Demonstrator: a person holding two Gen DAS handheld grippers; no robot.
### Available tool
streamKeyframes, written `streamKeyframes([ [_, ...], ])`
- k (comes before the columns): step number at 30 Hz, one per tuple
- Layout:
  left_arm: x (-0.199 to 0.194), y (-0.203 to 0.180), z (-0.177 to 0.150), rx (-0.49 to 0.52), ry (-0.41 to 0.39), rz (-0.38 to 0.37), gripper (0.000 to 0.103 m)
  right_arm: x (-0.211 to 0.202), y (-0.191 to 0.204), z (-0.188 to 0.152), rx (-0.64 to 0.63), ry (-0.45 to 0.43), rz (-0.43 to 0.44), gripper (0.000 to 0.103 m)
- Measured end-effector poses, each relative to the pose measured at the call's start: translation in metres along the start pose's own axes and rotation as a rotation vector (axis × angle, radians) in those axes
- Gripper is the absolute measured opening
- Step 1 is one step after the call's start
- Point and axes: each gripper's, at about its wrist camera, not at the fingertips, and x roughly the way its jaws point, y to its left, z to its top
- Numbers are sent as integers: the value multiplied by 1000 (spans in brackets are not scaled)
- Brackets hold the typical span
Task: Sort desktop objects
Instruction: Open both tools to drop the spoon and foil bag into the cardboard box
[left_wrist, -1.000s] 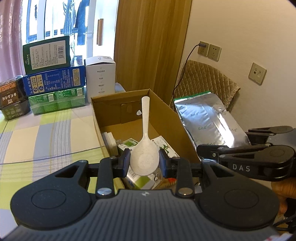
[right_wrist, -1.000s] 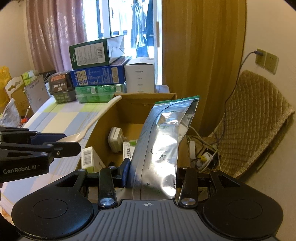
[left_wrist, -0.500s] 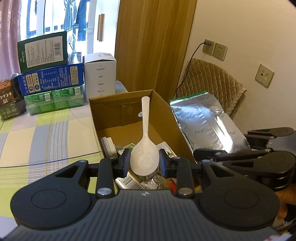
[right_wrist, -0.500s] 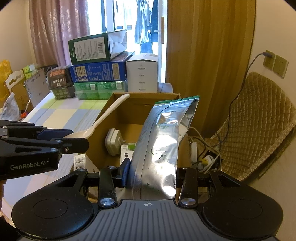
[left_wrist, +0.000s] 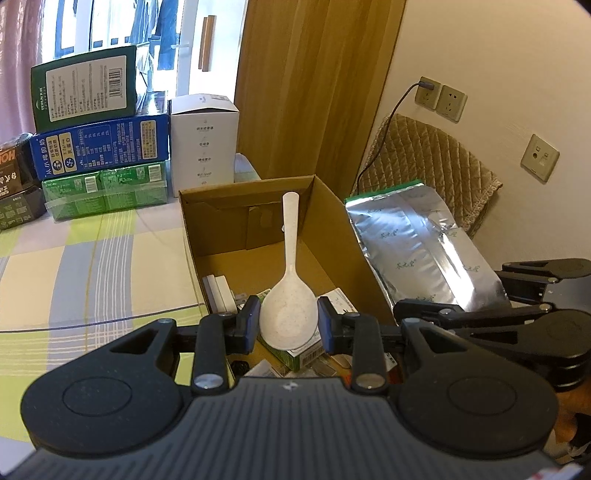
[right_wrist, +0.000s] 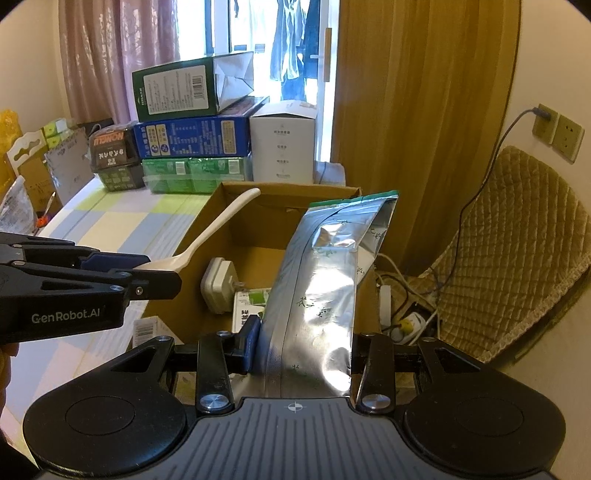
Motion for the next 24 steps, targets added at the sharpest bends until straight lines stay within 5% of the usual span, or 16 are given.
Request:
streamKeyframes([
  [6, 13, 2, 6, -13, -4, -5, 28, 8, -2, 3, -3, 7, 2, 38],
  [9, 18, -1, 12, 1, -7, 6, 43, 10, -4, 3, 1, 10, 1, 38],
  [21, 13, 5, 11, 3, -15, 20, 43, 10, -5, 0, 11, 9, 4, 37],
  [24, 10, 6, 10, 3, -15, 25, 43, 8, -2, 3, 8, 0, 9, 22],
])
